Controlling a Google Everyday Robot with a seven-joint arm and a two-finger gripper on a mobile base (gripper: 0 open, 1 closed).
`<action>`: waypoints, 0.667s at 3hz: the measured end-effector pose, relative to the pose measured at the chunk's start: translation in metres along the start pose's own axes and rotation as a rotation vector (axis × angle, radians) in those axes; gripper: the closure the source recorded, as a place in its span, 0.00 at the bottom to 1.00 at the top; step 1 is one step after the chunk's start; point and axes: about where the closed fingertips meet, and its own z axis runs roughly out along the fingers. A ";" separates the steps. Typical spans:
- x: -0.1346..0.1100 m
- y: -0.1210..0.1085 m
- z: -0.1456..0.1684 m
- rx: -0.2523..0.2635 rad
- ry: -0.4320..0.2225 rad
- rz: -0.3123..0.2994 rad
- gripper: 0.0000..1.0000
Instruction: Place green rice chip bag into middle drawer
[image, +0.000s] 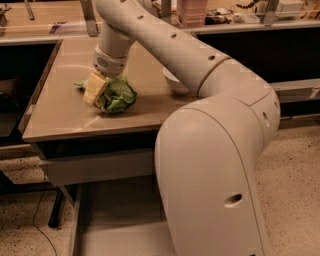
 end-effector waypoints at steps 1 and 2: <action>0.000 0.000 0.000 0.000 0.000 0.000 0.41; 0.000 0.000 0.000 0.000 0.000 0.000 0.64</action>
Offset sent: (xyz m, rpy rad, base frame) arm 0.0000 0.0000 0.0000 0.0000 0.0000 0.0000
